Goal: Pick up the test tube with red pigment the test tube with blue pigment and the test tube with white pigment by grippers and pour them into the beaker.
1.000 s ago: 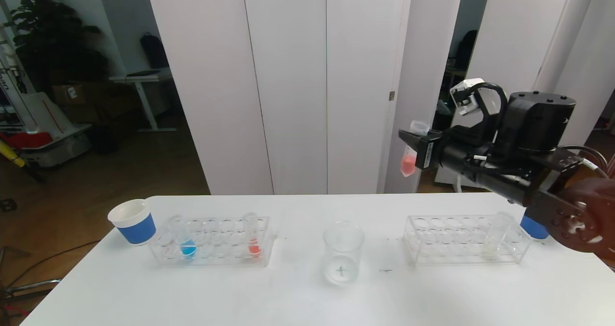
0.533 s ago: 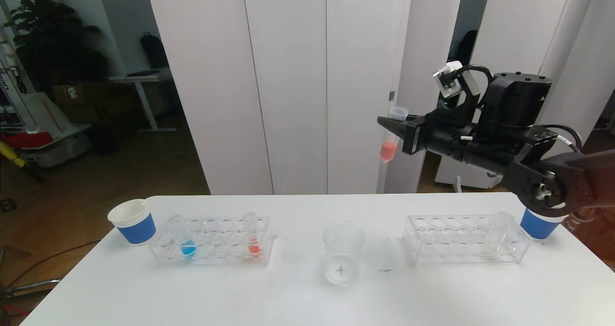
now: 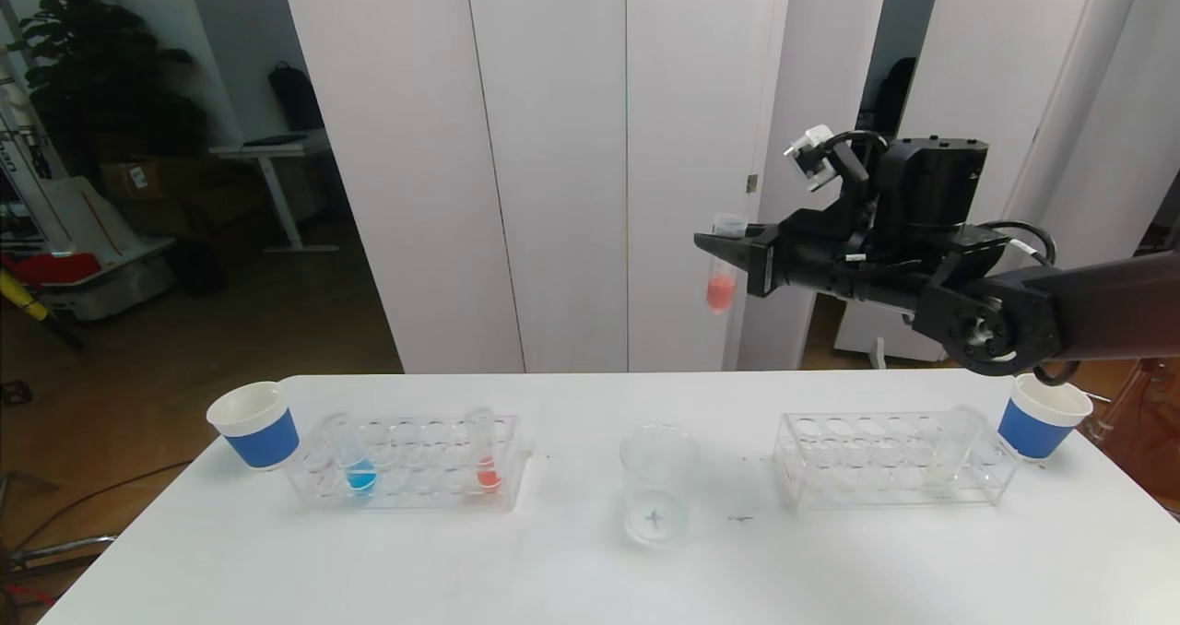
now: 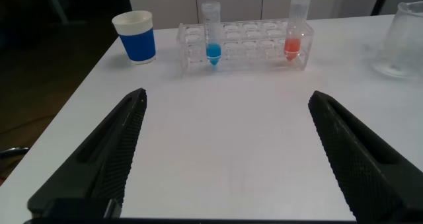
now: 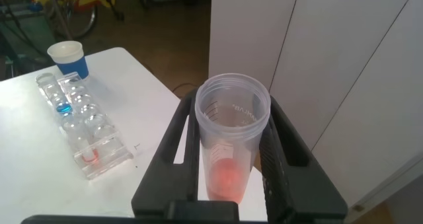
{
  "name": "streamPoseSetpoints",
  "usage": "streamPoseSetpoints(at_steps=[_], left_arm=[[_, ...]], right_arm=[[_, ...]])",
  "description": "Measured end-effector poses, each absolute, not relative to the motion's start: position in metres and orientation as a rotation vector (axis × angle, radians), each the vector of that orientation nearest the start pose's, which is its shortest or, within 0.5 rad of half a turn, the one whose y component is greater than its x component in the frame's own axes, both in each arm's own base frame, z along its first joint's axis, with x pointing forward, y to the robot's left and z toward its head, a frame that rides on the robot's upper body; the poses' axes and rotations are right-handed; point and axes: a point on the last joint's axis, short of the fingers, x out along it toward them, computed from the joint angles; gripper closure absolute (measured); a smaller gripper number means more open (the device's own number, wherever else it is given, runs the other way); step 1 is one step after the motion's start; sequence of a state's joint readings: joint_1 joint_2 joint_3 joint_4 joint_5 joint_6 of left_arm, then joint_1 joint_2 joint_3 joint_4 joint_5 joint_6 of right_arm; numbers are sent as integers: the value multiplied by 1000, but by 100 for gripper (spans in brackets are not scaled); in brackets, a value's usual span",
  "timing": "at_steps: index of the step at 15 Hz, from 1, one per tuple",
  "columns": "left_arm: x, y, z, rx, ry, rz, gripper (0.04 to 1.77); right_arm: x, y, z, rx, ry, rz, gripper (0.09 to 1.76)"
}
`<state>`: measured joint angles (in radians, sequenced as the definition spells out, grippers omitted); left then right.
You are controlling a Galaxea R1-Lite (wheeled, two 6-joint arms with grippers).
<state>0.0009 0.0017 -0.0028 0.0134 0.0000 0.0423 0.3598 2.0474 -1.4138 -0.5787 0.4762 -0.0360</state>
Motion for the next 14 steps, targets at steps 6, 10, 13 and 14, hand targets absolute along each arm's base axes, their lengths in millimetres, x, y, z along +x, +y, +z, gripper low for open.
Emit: streamPoseSetpoints(at_steps=[6,10,13,14], left_arm=[[-23,0,75,42,13,0,6],[-23,0,75,43,13,0,6],[-23,0,75,43,13,0,6],[-23,0,75,42,13,0,6]], right_arm=[[399,169,208,-127,-79,847,125],[397,181,198,-226,-152,852,125],[395,185,186,-320,-167,832,125],[393,188,184,-330,-187,835,125]])
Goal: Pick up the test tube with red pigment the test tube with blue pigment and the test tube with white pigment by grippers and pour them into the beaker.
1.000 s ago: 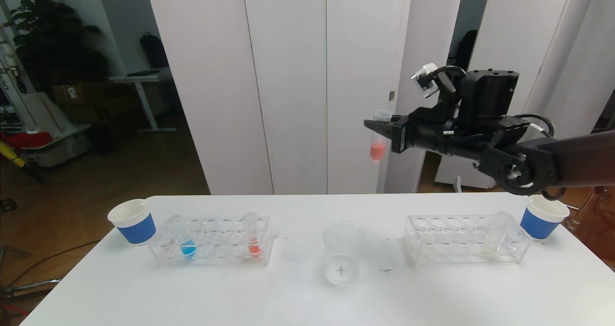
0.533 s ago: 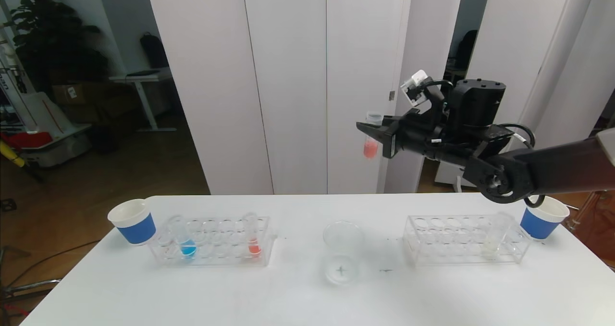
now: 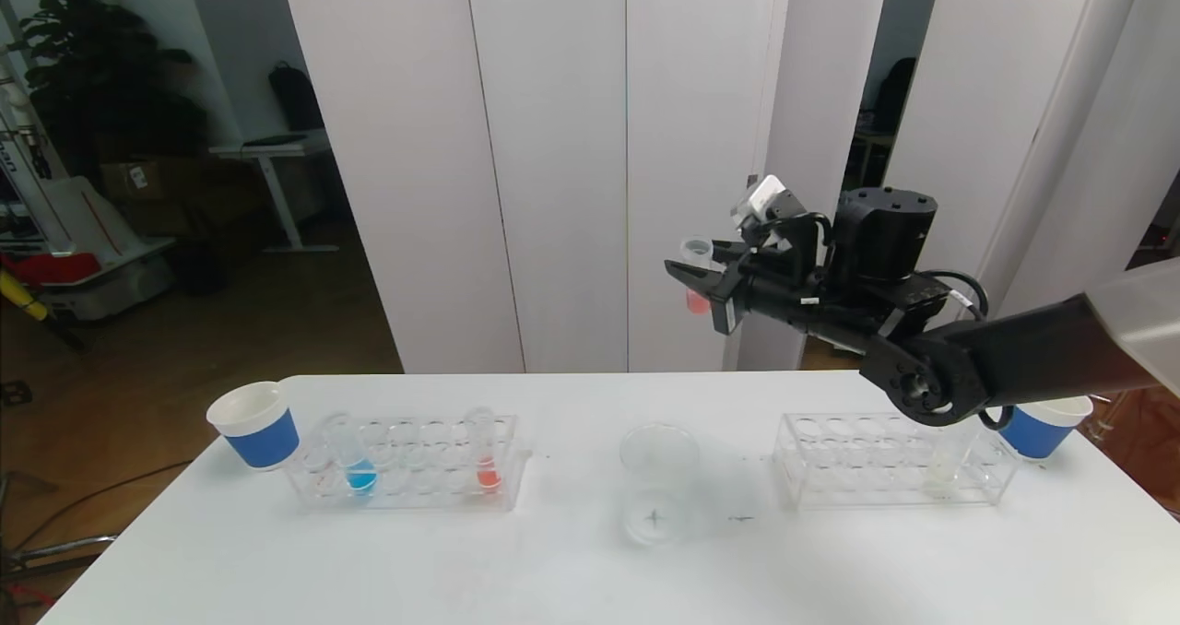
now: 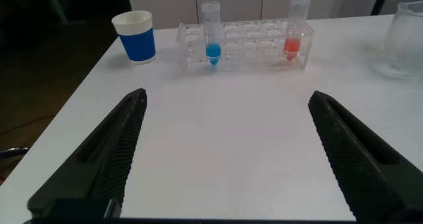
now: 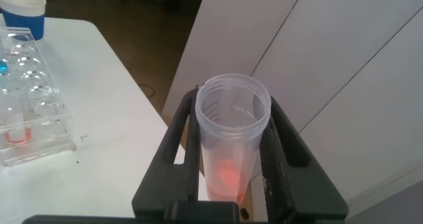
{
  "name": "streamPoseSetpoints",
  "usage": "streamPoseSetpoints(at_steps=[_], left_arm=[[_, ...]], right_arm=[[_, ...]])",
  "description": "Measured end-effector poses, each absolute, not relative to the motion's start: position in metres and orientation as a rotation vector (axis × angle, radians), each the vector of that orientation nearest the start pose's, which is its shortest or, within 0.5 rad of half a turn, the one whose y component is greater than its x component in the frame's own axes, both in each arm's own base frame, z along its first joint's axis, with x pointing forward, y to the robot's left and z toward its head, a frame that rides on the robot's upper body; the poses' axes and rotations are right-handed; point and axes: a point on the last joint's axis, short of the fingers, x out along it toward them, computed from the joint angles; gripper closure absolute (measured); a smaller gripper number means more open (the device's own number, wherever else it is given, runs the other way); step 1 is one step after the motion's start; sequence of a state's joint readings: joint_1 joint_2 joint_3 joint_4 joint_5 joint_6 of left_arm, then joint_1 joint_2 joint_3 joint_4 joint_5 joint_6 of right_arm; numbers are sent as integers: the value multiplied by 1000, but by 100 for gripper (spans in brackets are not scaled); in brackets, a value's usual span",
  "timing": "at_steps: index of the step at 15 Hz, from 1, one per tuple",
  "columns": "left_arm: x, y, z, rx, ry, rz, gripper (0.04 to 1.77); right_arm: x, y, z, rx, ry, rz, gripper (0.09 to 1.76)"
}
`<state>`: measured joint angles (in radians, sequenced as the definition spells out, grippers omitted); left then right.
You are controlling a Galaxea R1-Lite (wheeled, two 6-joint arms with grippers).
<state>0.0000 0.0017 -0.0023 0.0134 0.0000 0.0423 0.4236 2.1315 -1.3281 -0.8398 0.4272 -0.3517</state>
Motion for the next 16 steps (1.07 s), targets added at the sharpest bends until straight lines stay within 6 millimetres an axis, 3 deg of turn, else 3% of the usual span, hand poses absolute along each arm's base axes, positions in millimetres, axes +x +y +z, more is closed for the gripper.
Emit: streamPoseSetpoints(at_steps=[5,11,16], left_arm=[[-23,0,75,43,12,0,6],[-23,0,75,43,13,0,6],[-23,0,75,42,13,0,6]], right_arm=[[381,198,180,-359,-346,954,125],[377,190,166,-450,-428,1110,125],[378,186,163,-578,-510,1118,125]])
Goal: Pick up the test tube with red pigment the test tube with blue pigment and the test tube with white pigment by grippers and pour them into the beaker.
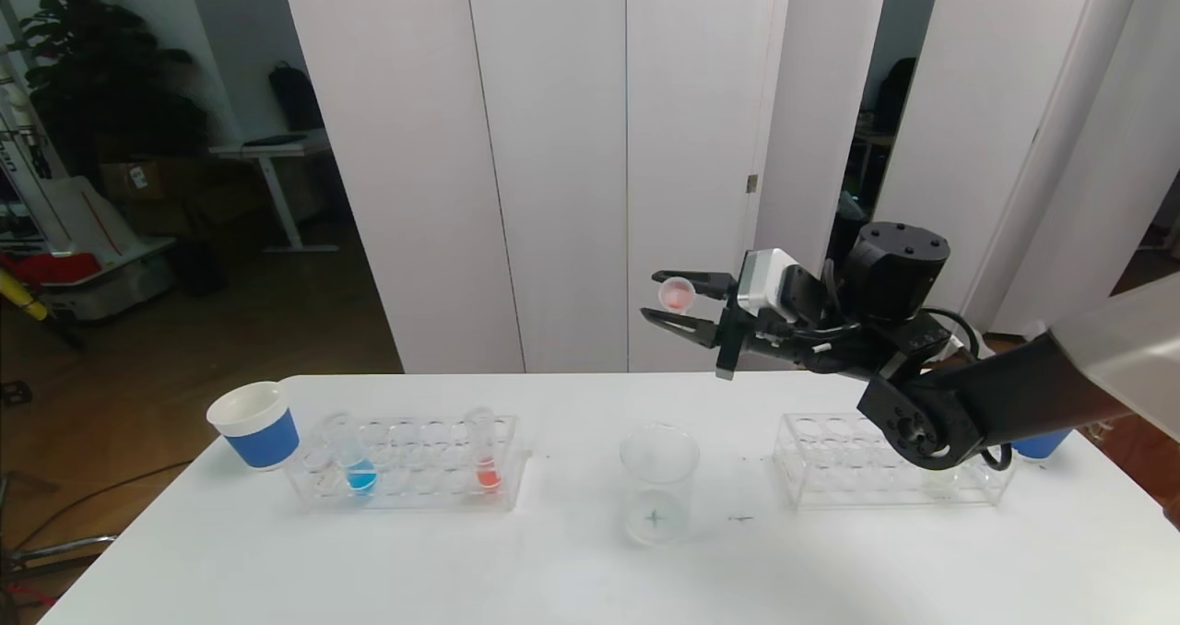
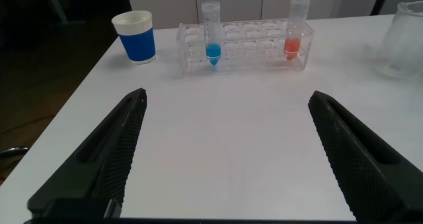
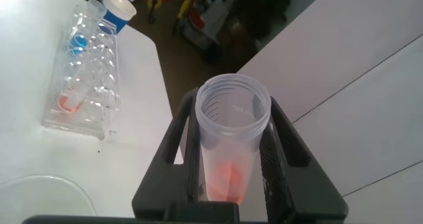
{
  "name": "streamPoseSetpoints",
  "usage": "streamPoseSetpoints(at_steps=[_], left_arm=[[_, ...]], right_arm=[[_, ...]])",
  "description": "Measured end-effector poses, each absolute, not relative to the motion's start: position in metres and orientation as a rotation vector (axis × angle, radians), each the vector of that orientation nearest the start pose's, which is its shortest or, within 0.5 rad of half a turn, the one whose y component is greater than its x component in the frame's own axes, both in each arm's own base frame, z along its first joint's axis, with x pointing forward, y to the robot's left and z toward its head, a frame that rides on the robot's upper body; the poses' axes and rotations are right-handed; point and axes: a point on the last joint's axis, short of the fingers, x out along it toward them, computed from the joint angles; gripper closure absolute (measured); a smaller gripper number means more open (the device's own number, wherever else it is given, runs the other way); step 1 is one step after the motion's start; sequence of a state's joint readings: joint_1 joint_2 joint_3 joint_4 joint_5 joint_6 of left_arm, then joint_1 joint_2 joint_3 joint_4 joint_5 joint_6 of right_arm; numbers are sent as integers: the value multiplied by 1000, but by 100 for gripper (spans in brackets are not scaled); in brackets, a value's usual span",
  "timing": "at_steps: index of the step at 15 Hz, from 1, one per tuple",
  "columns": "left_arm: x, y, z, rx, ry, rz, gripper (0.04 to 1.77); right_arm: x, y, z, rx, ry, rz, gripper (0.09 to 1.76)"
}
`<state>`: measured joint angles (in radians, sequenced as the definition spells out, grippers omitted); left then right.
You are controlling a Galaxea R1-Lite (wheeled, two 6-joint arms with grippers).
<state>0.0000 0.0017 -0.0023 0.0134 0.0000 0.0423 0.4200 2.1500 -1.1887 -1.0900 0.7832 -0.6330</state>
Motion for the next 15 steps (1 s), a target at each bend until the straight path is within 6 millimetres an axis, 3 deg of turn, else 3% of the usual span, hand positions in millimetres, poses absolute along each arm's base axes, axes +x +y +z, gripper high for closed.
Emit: streamPoseSetpoints(at_steps=[15], left_arm=[[-23,0,75,42,13,0,6]], right_arm=[[382,182,152,-906,-715,1125,125]])
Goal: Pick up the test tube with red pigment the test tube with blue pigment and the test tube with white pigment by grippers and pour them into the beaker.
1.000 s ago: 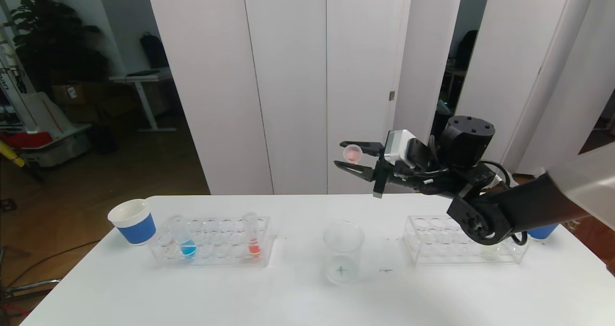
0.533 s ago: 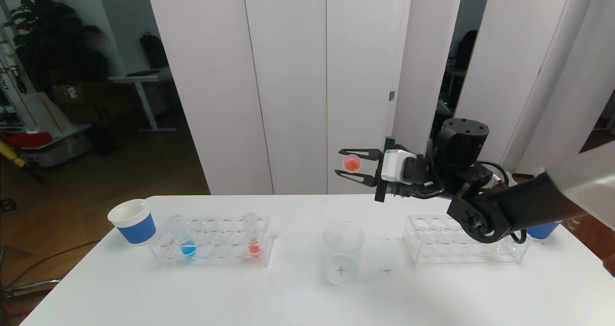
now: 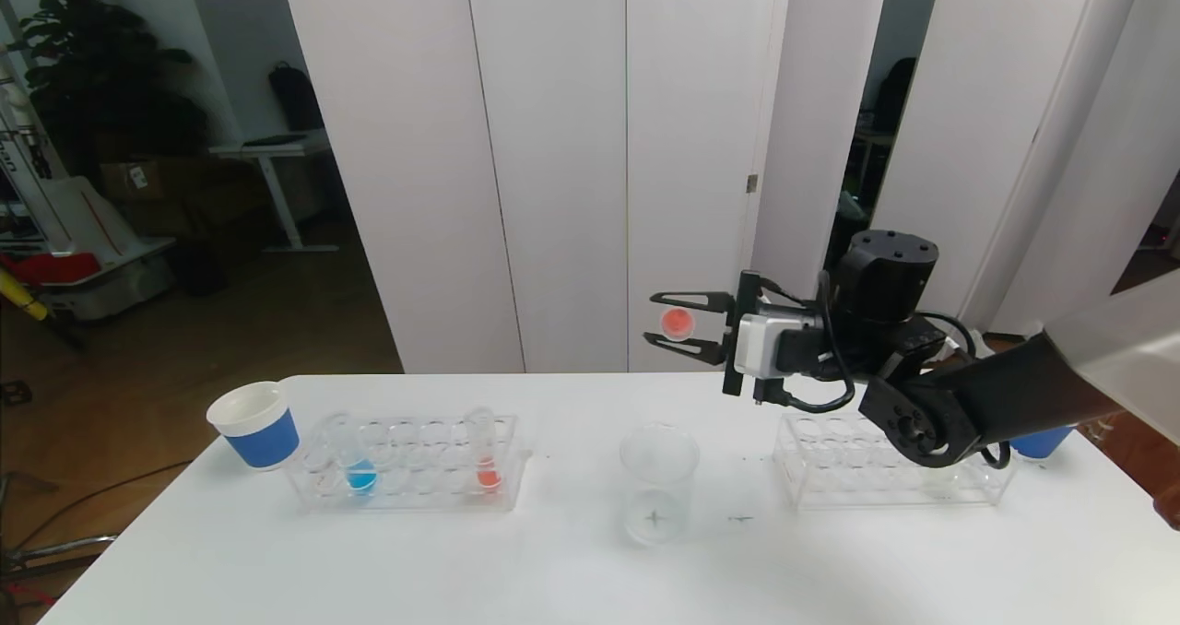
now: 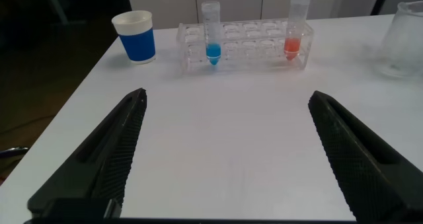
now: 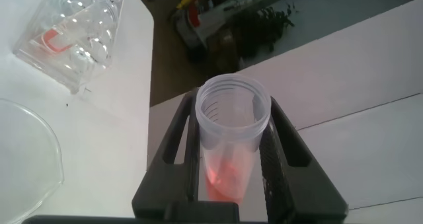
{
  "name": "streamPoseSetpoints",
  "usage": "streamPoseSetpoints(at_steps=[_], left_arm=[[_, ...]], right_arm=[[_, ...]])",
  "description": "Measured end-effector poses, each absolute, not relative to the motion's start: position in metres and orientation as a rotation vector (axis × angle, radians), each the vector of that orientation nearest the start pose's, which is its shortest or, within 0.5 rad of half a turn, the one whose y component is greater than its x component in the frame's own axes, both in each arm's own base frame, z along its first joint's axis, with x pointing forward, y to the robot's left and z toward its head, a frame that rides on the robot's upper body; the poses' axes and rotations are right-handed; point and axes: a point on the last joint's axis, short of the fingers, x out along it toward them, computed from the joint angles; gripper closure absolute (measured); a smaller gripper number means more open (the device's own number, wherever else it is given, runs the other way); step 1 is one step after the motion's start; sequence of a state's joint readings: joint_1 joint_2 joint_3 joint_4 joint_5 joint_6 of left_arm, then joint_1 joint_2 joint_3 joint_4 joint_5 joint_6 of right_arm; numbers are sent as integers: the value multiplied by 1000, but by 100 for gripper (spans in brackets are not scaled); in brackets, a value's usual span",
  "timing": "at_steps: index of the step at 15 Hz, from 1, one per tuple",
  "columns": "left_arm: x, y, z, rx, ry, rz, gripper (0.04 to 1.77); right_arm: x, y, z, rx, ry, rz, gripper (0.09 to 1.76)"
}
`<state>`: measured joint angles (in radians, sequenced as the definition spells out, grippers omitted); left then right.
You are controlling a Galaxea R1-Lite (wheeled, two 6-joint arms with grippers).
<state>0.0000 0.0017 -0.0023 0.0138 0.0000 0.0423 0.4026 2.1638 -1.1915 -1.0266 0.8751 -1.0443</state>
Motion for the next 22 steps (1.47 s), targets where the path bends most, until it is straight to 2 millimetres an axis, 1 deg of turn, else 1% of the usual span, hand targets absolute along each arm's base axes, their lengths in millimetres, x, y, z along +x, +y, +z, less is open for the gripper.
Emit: streamPoseSetpoints(at_steps=[11,13,19,22], left_arm=[[-23,0,75,42,13,0,6],[-23,0,75,43,12,0,6],[-23,0,75,42,12,0,6],[-23,0,75,42,13,0,6]], right_arm=[[380,180,146,-1035,-809,1084,125],[379,179,142,-1075,-819,1077,125],[378,177,141,-1154,-864,1048,125],[377,179,140,-1192,-877,1031,125]])
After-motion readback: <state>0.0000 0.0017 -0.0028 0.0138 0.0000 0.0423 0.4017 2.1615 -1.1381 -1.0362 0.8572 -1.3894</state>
